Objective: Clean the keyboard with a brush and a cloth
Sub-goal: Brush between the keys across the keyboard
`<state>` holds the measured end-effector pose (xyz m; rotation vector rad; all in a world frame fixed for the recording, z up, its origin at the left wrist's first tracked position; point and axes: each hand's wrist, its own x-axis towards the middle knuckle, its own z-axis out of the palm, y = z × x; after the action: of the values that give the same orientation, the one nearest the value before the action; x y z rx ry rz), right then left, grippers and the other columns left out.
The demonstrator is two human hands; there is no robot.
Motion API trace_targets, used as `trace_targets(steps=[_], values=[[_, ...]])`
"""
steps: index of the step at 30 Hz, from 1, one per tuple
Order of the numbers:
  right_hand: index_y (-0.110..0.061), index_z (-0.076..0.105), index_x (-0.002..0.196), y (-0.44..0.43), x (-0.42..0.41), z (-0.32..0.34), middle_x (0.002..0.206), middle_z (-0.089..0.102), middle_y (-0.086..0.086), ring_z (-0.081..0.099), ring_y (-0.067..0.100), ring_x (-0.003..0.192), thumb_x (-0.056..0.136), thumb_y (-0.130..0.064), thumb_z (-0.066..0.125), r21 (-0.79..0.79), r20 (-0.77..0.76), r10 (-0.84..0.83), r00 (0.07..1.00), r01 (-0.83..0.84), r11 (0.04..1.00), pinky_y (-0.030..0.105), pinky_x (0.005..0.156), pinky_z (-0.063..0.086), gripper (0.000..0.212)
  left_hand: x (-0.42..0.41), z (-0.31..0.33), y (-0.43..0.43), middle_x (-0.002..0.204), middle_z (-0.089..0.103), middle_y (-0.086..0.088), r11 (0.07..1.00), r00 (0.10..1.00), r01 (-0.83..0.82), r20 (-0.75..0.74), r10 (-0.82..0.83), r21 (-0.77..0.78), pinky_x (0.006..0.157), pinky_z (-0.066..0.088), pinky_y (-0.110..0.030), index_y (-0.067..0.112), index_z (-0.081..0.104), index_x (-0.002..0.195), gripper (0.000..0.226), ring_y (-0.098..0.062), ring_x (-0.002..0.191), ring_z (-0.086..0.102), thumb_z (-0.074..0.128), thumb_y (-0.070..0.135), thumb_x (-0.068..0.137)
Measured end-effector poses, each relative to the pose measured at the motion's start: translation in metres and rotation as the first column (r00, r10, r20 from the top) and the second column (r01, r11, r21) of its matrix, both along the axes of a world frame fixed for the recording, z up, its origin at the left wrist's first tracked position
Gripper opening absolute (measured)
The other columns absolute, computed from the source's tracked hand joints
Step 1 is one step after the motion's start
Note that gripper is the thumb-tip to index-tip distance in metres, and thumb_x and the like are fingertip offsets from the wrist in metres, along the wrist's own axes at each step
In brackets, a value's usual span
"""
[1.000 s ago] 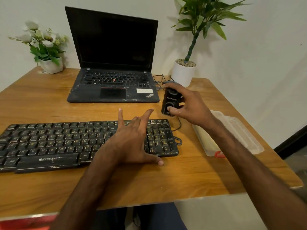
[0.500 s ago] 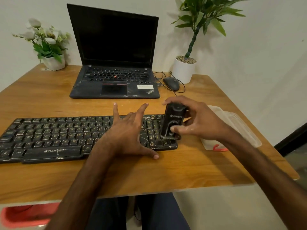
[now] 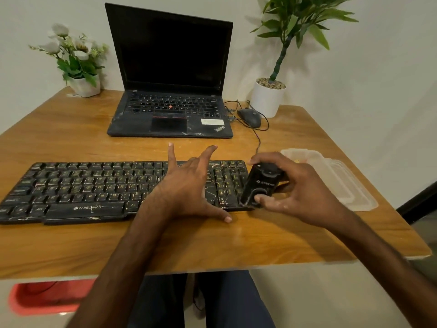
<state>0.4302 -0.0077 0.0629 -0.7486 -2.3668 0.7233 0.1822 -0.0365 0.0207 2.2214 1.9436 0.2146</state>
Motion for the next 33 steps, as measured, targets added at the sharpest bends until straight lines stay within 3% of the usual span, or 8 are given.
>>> trace_targets(steps=[4,10,16,20,24,26,30,33], values=[[-0.033,0.054,0.122,0.024,-0.004,0.009,0.108,0.065,-0.005,0.069,0.009,0.095,0.071,-0.004,0.084,-0.151,-0.128,-0.16,0.979,0.14,0.979,0.032,0.071,0.061,0.066,0.0,0.001,0.0,0.166,0.021,-0.008,1.0,1.0,-0.007,-0.012,0.007,-0.009,0.109,-0.03,-0.063,0.026,-0.025,0.154,0.152,-0.022,0.154,0.016,0.055,0.099,0.048],[-0.033,0.051,0.119,0.051,-0.015,0.008,0.105,0.067,-0.003,0.067,0.01,0.097,0.068,-0.009,0.087,-0.196,-0.069,-0.156,0.985,0.14,0.971,0.028,0.076,0.059,0.067,0.0,0.001,-0.001,0.167,0.018,-0.008,1.0,1.0,-0.01,0.002,0.01,-0.018,0.107,-0.032,-0.063,0.026,-0.027,0.153,0.152,-0.022,0.154,0.013,0.059,0.097,0.05],[-0.029,0.052,0.123,0.05,-0.028,0.004,0.107,0.065,-0.011,0.067,0.007,0.096,0.07,-0.006,0.084,0.02,-0.036,-0.163,0.986,0.164,0.986,0.021,0.073,0.058,0.066,0.0,-0.001,0.0,0.167,0.015,-0.008,1.0,1.0,-0.005,-0.005,0.005,-0.008,0.107,-0.032,-0.063,0.025,-0.027,0.153,0.153,-0.022,0.154,0.012,0.059,0.097,0.05],[-0.028,0.049,0.124,0.021,-0.03,-0.002,0.11,0.063,-0.01,0.062,0.007,0.098,0.074,-0.01,0.08,0.21,0.119,-0.075,0.99,0.049,0.977,0.032,0.078,0.057,0.061,-0.001,-0.003,0.0,0.167,0.017,-0.009,1.0,1.0,0.002,-0.012,-0.002,0.008,0.108,-0.031,-0.065,0.024,-0.026,0.153,0.153,-0.021,0.154,0.014,0.056,0.099,0.048],[-0.027,0.051,0.125,-0.011,-0.015,-0.003,0.117,0.062,-0.014,0.064,0.005,0.103,0.072,-0.012,0.084,0.118,0.093,0.033,0.995,-0.044,0.992,0.019,0.08,0.056,0.064,-0.001,-0.006,0.0,0.167,0.016,-0.009,1.0,0.999,0.008,-0.032,-0.008,0.03,0.107,-0.031,-0.065,0.021,-0.027,0.154,0.154,-0.022,0.154,0.015,0.055,0.099,0.049],[-0.028,0.052,0.122,-0.009,-0.012,0.002,0.111,0.064,-0.014,0.065,0.002,0.1,0.071,-0.014,0.084,0.077,0.034,0.002,0.999,-0.005,0.997,0.014,0.078,0.055,0.062,-0.001,-0.005,0.0,0.167,0.015,-0.009,1.0,0.999,0.01,-0.031,-0.009,0.025,0.107,-0.031,-0.065,0.021,-0.028,0.153,0.153,-0.022,0.154,0.015,0.055,0.099,0.05],[-0.024,0.051,0.121,0.021,-0.016,0.01,0.103,0.067,-0.01,0.066,-0.001,0.093,0.071,-0.011,0.085,0.121,-0.031,-0.143,0.989,0.146,0.982,0.017,0.075,0.057,0.062,-0.001,-0.004,0.0,0.167,0.017,-0.008,1.0,1.0,0.008,-0.03,-0.007,0.028,0.107,-0.031,-0.064,0.023,-0.027,0.153,0.152,-0.022,0.154,0.015,0.054,0.099,0.049],[-0.026,0.05,0.121,0.015,-0.018,0.001,0.101,0.067,-0.01,0.066,0.001,0.092,0.072,-0.009,0.084,0.116,0.035,-0.116,0.993,0.112,0.987,0.022,0.074,0.058,0.061,-0.002,-0.005,0.0,0.166,0.019,-0.009,0.999,0.999,0.012,-0.041,-0.011,0.038,0.109,-0.029,-0.065,0.023,-0.026,0.154,0.152,-0.022,0.154,0.017,0.054,0.1,0.05]])
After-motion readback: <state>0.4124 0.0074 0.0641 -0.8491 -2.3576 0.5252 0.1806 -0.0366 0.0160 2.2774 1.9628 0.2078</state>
